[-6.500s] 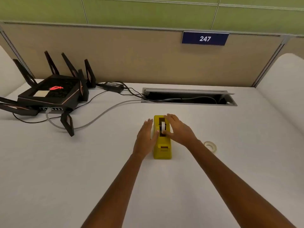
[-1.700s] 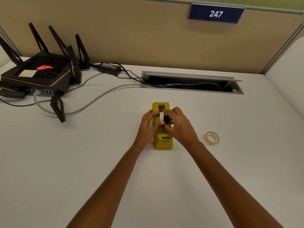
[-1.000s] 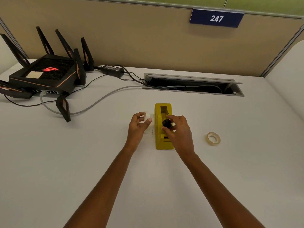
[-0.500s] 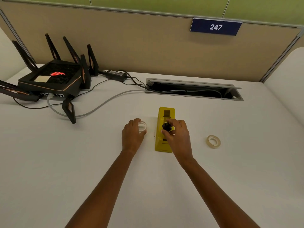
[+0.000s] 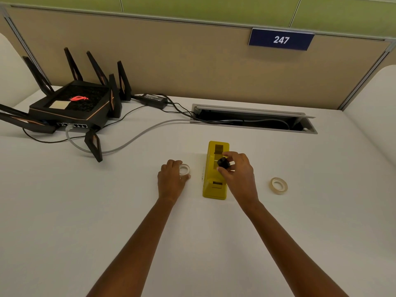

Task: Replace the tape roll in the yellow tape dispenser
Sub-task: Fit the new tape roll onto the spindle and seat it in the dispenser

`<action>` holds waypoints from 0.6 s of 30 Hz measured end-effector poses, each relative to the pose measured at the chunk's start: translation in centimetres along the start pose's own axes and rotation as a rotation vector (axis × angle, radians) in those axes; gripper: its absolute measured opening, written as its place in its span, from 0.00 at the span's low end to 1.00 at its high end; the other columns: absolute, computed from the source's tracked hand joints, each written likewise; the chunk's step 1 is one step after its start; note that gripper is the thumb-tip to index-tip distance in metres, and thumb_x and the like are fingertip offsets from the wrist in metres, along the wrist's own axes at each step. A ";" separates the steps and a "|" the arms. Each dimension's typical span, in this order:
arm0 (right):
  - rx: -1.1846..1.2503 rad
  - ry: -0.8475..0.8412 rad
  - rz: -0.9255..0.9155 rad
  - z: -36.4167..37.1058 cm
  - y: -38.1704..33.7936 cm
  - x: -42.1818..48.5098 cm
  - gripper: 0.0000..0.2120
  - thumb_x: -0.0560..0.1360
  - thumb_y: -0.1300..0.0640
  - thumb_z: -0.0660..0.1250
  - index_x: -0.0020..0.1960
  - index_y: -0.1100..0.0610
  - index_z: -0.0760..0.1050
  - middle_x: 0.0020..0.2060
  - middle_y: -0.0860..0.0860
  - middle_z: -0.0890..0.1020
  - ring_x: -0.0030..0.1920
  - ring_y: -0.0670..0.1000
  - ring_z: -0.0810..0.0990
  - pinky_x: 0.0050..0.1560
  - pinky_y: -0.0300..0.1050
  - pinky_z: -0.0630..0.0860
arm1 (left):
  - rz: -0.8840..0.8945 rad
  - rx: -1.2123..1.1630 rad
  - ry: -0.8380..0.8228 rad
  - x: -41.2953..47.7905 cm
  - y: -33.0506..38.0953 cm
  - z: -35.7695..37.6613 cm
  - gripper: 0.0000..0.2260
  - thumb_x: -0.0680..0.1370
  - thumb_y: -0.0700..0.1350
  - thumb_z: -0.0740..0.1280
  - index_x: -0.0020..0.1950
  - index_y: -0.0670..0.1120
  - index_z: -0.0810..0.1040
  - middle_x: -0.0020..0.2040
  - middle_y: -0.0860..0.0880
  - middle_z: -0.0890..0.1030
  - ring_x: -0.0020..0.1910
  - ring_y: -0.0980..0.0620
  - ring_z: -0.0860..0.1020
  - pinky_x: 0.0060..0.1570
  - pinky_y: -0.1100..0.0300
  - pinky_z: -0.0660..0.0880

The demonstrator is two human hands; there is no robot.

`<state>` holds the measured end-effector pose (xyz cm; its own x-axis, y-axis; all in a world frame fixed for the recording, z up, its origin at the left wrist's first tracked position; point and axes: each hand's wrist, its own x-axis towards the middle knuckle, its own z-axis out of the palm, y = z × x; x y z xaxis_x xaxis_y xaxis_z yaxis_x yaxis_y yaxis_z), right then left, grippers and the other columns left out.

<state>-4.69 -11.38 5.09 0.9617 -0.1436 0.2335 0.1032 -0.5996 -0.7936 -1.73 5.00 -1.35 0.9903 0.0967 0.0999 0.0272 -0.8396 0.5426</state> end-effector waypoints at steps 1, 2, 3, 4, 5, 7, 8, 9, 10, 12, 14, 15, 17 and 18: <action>0.010 0.003 0.000 -0.1 0.1 0.1 0.16 0.71 0.63 0.69 0.57 0.58 0.71 0.54 0.58 0.76 0.45 0.51 0.77 0.47 0.46 0.77 | -0.001 0.004 -0.002 0.0 0.0 0.0 0.22 0.73 0.47 0.68 0.64 0.43 0.69 0.62 0.43 0.73 0.59 0.43 0.70 0.56 0.52 0.67; 0.022 0.005 0.003 -0.2 0.1 0.1 0.16 0.70 0.63 0.69 0.56 0.58 0.71 0.54 0.58 0.76 0.45 0.50 0.76 0.47 0.46 0.77 | -0.004 0.005 -0.003 0.0 0.0 0.0 0.22 0.73 0.47 0.68 0.64 0.43 0.69 0.62 0.43 0.73 0.59 0.43 0.70 0.56 0.52 0.67; 0.033 0.006 0.007 -0.3 0.2 0.2 0.15 0.70 0.63 0.69 0.55 0.58 0.71 0.54 0.58 0.76 0.45 0.50 0.76 0.47 0.45 0.77 | -0.005 0.006 -0.003 0.0 0.0 -0.1 0.22 0.73 0.47 0.68 0.64 0.43 0.69 0.62 0.43 0.73 0.59 0.43 0.70 0.56 0.52 0.67; 0.043 0.006 0.009 -0.4 0.2 0.2 0.14 0.70 0.64 0.69 0.54 0.58 0.71 0.53 0.58 0.77 0.44 0.50 0.76 0.46 0.45 0.77 | -0.007 0.009 -0.004 0.0 0.0 -0.1 0.22 0.73 0.48 0.68 0.64 0.43 0.69 0.62 0.43 0.73 0.59 0.43 0.70 0.56 0.52 0.67; 0.047 0.006 0.007 -0.5 0.3 0.3 0.14 0.70 0.64 0.69 0.53 0.59 0.70 0.52 0.58 0.77 0.44 0.50 0.76 0.45 0.44 0.76 | -0.007 0.015 -0.007 -0.1 0.1 -0.1 0.22 0.73 0.48 0.68 0.64 0.44 0.68 0.62 0.43 0.73 0.60 0.43 0.70 0.56 0.52 0.67; 0.039 0.005 -0.006 -0.7 0.4 0.3 0.13 0.70 0.64 0.70 0.51 0.59 0.70 0.51 0.58 0.78 0.42 0.49 0.76 0.43 0.42 0.75 | -0.007 0.025 -0.016 0.0 0.1 0.0 0.23 0.73 0.49 0.67 0.65 0.44 0.67 0.63 0.43 0.72 0.60 0.44 0.69 0.57 0.52 0.67; 0.030 0.002 -0.013 -0.7 0.4 0.4 0.13 0.70 0.63 0.70 0.51 0.59 0.70 0.51 0.58 0.78 0.42 0.49 0.75 0.42 0.41 0.74 | -0.012 0.030 -0.022 0.0 0.1 0.0 0.24 0.73 0.50 0.67 0.66 0.44 0.67 0.63 0.43 0.71 0.61 0.44 0.69 0.58 0.52 0.67; 0.020 -0.003 -0.021 -0.9 0.5 0.4 0.13 0.70 0.63 0.70 0.51 0.59 0.70 0.51 0.58 0.78 0.42 0.48 0.75 0.42 0.41 0.73 | -0.025 0.033 -0.027 0.0 0.3 -0.1 0.26 0.73 0.51 0.67 0.67 0.44 0.65 0.64 0.42 0.71 0.62 0.43 0.68 0.59 0.51 0.66; 0.010 -0.008 -0.028 -1.0 0.6 0.4 0.13 0.70 0.63 0.70 0.51 0.59 0.70 0.51 0.58 0.78 0.42 0.48 0.75 0.42 0.41 0.73 | -0.051 0.025 -0.019 -0.1 0.5 -0.1 0.27 0.73 0.53 0.67 0.67 0.44 0.64 0.65 0.41 0.70 0.64 0.43 0.68 0.60 0.50 0.66; -0.017 -0.019 -0.044 -1.3 0.7 0.4 0.14 0.70 0.62 0.70 0.53 0.59 0.71 0.52 0.58 0.78 0.43 0.49 0.76 0.44 0.42 0.74 | -0.118 -0.052 0.047 -0.2 1.3 -0.4 0.29 0.73 0.55 0.65 0.68 0.43 0.62 0.66 0.39 0.69 0.65 0.41 0.67 0.62 0.47 0.66; -0.044 -0.028 -0.061 -1.5 0.8 0.3 0.14 0.70 0.61 0.70 0.54 0.59 0.72 0.52 0.59 0.77 0.44 0.50 0.77 0.45 0.46 0.76 | -0.149 -0.168 0.128 -0.3 2.5 -0.8 0.26 0.75 0.53 0.64 0.68 0.42 0.63 0.66 0.38 0.69 0.66 0.41 0.67 0.63 0.46 0.65; -0.049 -0.035 -0.066 -1.5 0.8 0.3 0.14 0.70 0.61 0.69 0.54 0.59 0.73 0.53 0.59 0.77 0.44 0.50 0.77 0.46 0.46 0.76 | -0.146 -0.220 0.155 -0.3 3.2 -1.0 0.24 0.75 0.51 0.63 0.67 0.42 0.63 0.66 0.38 0.70 0.65 0.41 0.67 0.63 0.46 0.65; -0.045 -0.053 -0.069 -1.6 0.9 0.4 0.13 0.71 0.62 0.69 0.55 0.60 0.74 0.53 0.60 0.76 0.45 0.50 0.76 0.47 0.46 0.76 | -0.115 -0.318 0.173 -0.2 4.6 -1.5 0.21 0.76 0.49 0.63 0.66 0.43 0.65 0.65 0.39 0.71 0.64 0.42 0.68 0.63 0.48 0.66; -0.041 -0.062 -0.071 -1.7 0.9 0.3 0.13 0.71 0.63 0.69 0.55 0.60 0.74 0.53 0.61 0.76 0.45 0.50 0.76 0.47 0.44 0.75 | -0.090 -0.370 0.164 -0.3 5.3 -1.7 0.20 0.76 0.48 0.63 0.65 0.43 0.66 0.64 0.40 0.72 0.63 0.42 0.69 0.62 0.49 0.68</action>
<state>-4.69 -13.26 5.41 0.9663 -0.0517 0.2521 0.1622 -0.6381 -0.7527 -2.08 1.47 2.89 0.9506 0.2700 0.1532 0.0327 -0.5776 0.8156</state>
